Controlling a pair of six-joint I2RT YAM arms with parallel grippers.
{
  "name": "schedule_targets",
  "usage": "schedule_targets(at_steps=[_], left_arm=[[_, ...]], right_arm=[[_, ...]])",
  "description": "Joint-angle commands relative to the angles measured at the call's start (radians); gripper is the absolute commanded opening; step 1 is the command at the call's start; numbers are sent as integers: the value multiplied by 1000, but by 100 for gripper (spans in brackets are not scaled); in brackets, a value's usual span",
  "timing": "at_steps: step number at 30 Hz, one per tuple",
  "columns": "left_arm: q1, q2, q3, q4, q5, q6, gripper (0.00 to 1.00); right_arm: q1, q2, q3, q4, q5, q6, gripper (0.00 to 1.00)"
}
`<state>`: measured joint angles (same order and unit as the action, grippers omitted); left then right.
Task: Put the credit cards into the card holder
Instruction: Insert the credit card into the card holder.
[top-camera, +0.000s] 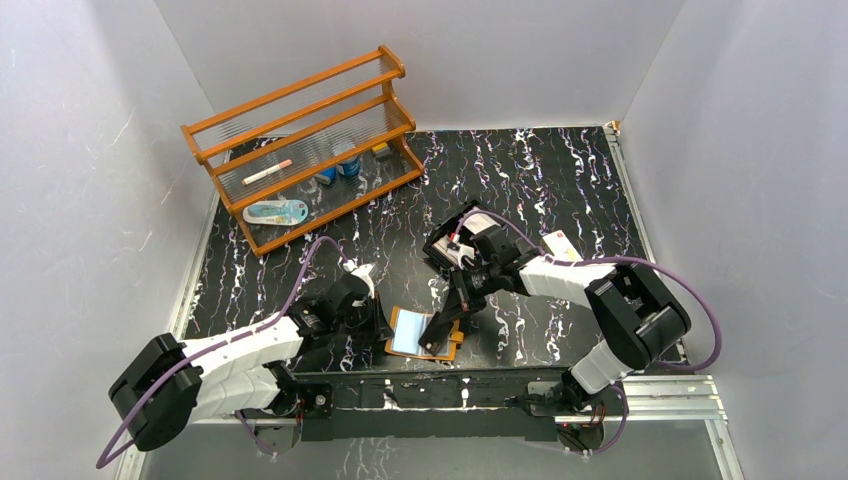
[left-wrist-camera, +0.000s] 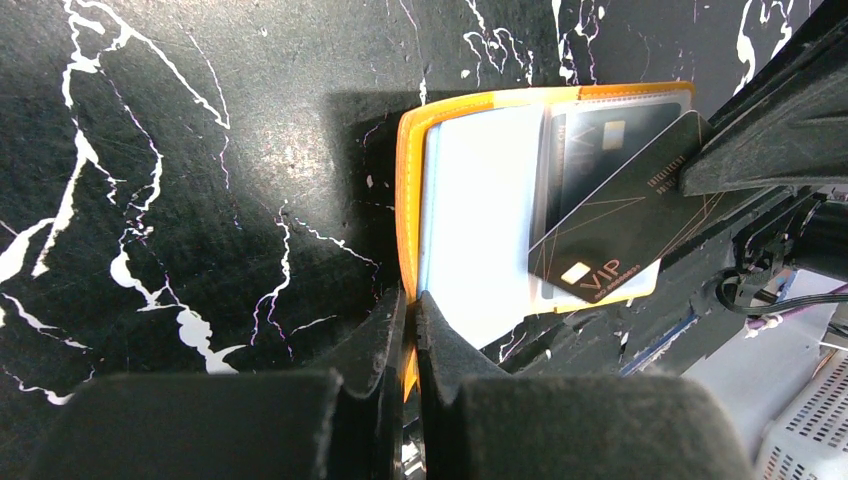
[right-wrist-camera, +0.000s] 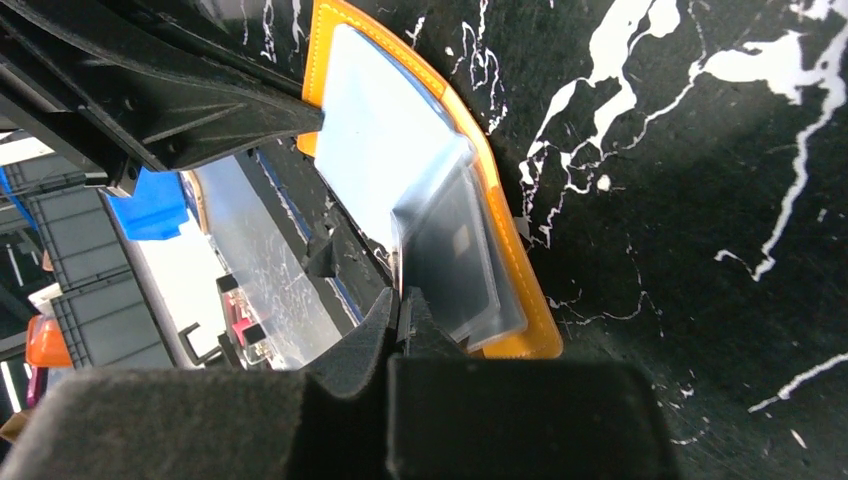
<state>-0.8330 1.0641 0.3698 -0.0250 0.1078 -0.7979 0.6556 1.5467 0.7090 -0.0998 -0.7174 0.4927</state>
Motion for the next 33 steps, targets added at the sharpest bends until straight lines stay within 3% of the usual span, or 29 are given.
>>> schedule_targets(at_steps=[1,19,23,26,33], left_arm=[[-2,2,4,23,6,-9,0],[-2,0,-6,34,5,-15,0],[-1,3,-3,34,5,-11,0],[-1,5,-2,36,12,-11,0],[-1,2,-3,43,15,-16,0]], right_arm=[[3,16,-19,112,-42,44,0],[3,68,-25,96,-12,51,0],[4,106,12,1,57,3,13],[4,113,55,-64,90,-30,17],[21,129,121,-109,118,-48,13]])
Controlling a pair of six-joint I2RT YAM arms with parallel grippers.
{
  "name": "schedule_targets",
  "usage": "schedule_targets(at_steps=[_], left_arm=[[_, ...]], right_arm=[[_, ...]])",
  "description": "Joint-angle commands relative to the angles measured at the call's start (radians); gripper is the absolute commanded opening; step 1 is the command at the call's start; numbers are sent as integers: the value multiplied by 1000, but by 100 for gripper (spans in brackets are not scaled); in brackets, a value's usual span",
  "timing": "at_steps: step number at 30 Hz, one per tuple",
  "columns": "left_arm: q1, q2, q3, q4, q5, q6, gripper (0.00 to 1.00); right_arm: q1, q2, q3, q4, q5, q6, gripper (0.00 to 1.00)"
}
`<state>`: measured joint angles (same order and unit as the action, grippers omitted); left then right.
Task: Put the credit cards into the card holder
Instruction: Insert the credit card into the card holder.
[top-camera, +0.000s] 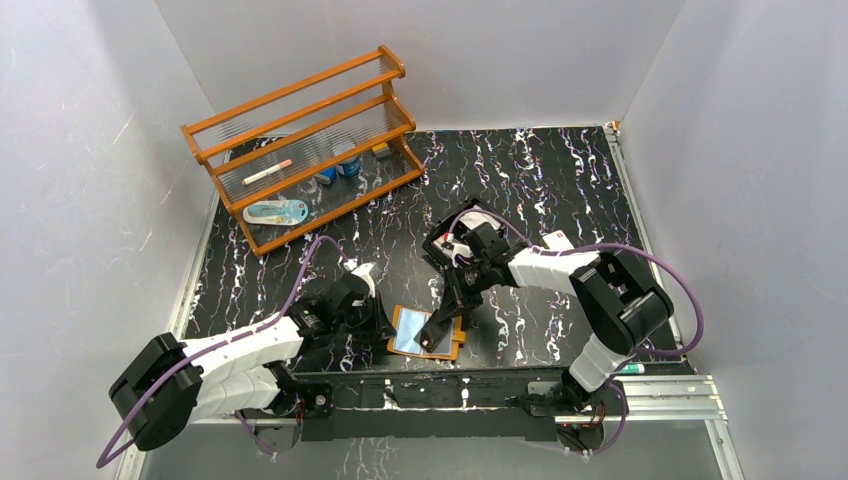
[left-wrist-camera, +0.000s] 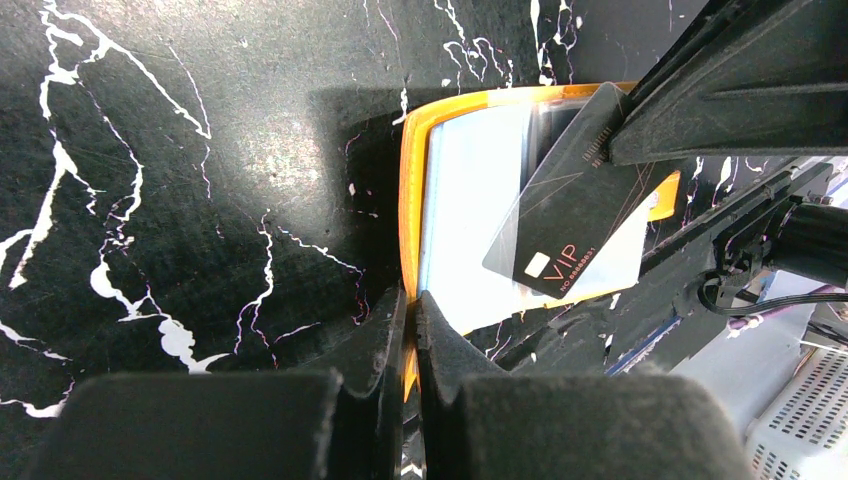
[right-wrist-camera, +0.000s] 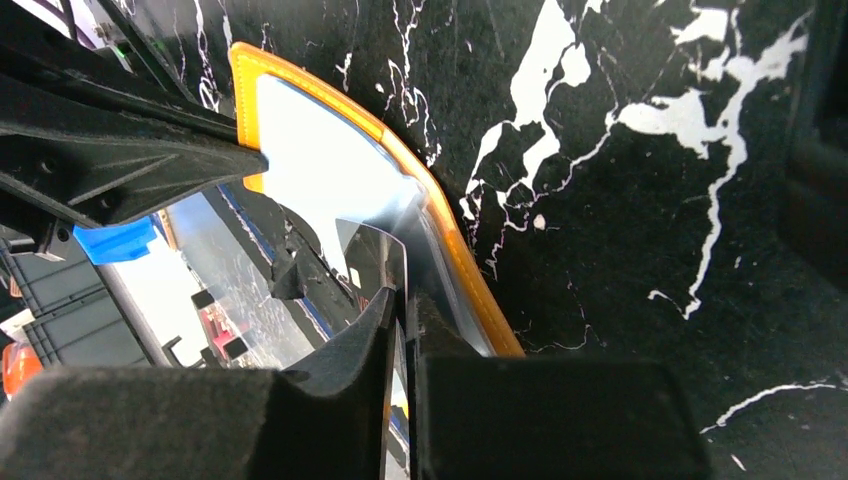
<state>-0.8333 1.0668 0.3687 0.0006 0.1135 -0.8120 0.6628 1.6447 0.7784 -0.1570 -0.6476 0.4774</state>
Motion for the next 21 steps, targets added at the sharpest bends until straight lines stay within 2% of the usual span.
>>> schedule_targets(at_steps=[1,7,14,21], left_arm=[[-1,0,-1,18,11,-2,0],[-1,12,2,17,18,19,0],[0,25,47,-28,18,131,0],[-1,1,19,28,44,120,0]], right_arm=[[19,41,56,-60,55,-37,13],[75,69,88,-94,92,-63,13],[83,89,132,-160,94,-121,12],[84,169,200,-225,106,-165,12]])
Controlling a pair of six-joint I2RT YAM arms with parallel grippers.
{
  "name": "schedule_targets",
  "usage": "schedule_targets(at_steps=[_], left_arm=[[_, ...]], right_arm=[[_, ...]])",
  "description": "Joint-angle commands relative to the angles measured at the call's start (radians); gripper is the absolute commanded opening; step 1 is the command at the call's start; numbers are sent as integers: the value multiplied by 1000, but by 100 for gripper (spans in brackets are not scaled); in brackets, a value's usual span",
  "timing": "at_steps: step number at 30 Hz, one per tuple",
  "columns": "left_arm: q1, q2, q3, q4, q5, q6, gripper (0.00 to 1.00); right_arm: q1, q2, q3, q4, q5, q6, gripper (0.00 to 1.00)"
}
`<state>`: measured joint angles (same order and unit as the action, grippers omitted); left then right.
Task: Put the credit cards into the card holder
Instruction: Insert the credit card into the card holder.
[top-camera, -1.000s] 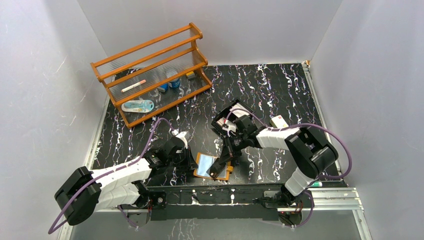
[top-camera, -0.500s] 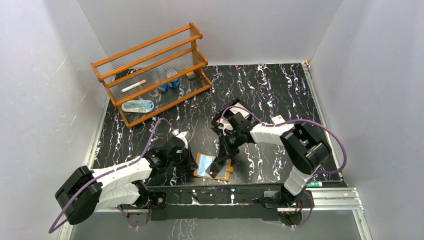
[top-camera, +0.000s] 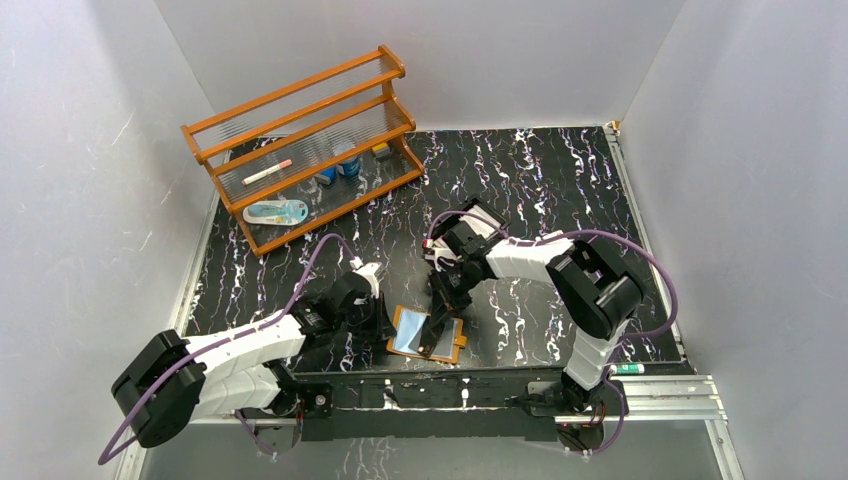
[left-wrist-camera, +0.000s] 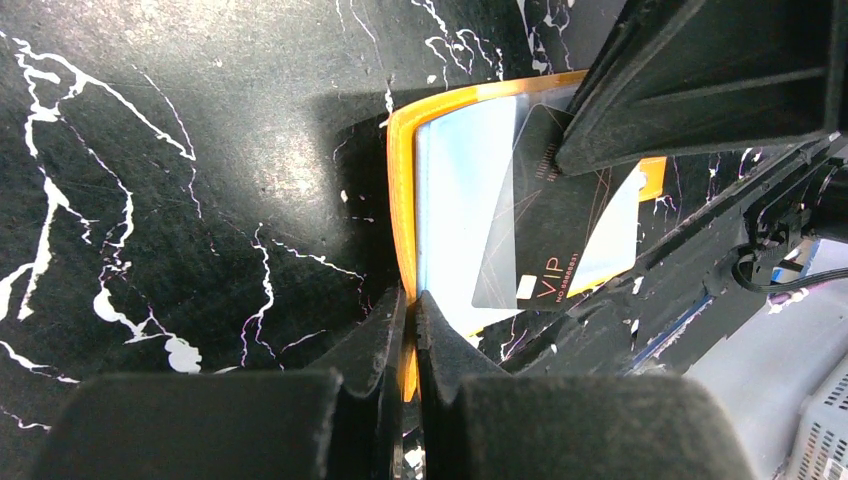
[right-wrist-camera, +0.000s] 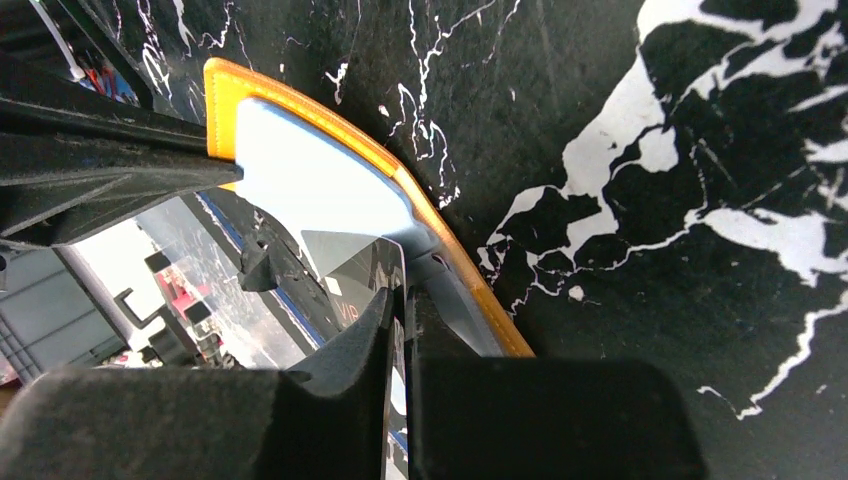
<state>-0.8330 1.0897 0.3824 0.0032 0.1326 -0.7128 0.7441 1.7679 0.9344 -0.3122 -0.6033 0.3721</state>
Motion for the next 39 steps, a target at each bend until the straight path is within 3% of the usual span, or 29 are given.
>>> schedule_targets(at_steps=[1,16,20,24,33,39], left_arm=[[-2,-22,7,26,27,22,0],[-2,-38,-1,40,22,3,0],[-2,-47,-21,61,23,-38,0],[-1,-65,-52,71,-5,-101,0],[-2,-108,-73,63,-57,-178,0],[-3,-123,-77,61,-76,-185,0]], right_arm=[[4,53,50,-75,65,-62,12],[24,90,122,-142,165,-64,20],[27,46,163,-190,244,-45,33],[34,-58,181,-221,317,-7,57],[65,-251,57,-115,498,317,54],[128,-380,-141,123,540,641,54]])
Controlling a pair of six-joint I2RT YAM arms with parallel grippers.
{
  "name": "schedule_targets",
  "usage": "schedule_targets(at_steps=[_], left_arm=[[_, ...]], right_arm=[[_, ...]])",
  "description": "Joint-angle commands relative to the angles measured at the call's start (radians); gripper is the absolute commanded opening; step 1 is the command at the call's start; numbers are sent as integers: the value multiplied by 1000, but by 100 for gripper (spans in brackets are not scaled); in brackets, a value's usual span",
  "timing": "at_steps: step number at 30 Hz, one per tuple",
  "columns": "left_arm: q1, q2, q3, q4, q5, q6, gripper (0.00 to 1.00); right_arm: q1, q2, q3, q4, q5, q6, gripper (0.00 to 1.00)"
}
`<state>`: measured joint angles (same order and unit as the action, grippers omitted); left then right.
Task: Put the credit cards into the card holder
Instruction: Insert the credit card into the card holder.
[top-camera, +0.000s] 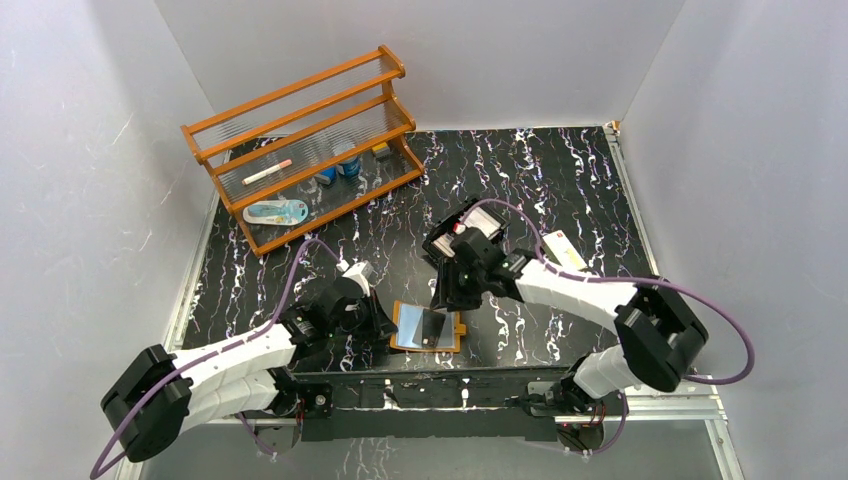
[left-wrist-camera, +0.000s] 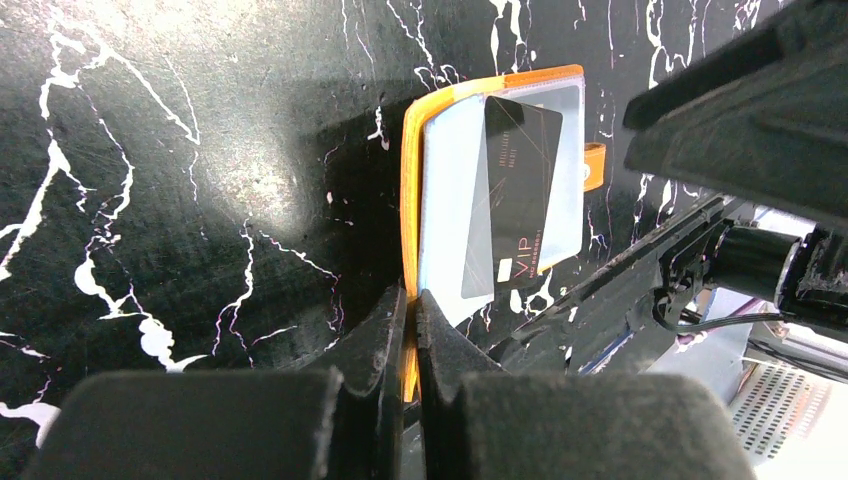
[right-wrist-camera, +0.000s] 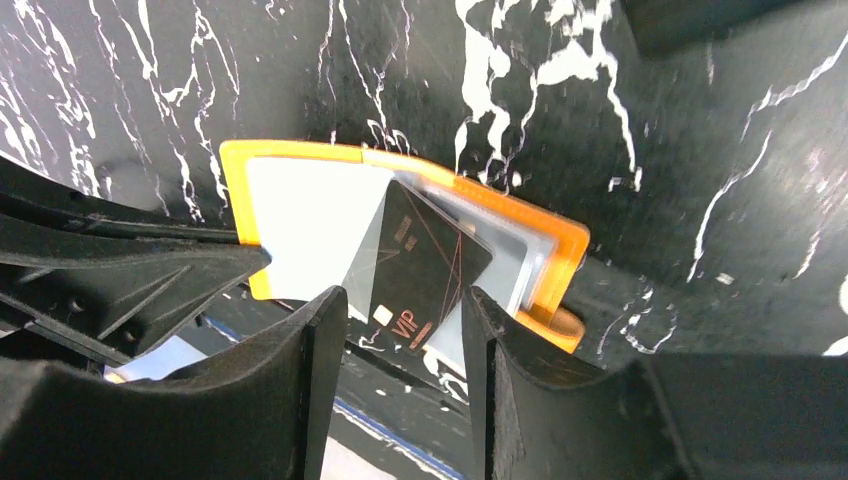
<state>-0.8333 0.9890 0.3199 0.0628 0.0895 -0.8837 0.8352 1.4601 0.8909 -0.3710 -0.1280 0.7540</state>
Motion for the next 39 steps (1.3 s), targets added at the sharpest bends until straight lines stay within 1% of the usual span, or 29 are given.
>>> schedule_targets(at_steps=[1,3,12,24,28,32,36,39], left_arm=[[-2,-22,-15,2,-33,-14,0],[-3,-17,-15,3,-30,-12,0],[-3,12,-19,28,-13,-6,0],[-3,5,-19,27,-14,3,0],[-3,2,-21,26,-17,3,0],[-3,-2,-24,25,-19,2,0],[-3,6,-18,23,-17,6,0],[-3,2,-18,22,-17,8,0]], right_arm=[[43,-77,-125,211,71,287,53],[49,-67,-135,233,87,310,53],[63,22,-124,239,129,315,52],[95,38,-96,191,199,317,51],[104,9,-69,143,216,333,52],[113,-18,-61,78,248,419,52],[132,-10,-41,16,326,460,51],[135,15,-41,33,319,458,51]])
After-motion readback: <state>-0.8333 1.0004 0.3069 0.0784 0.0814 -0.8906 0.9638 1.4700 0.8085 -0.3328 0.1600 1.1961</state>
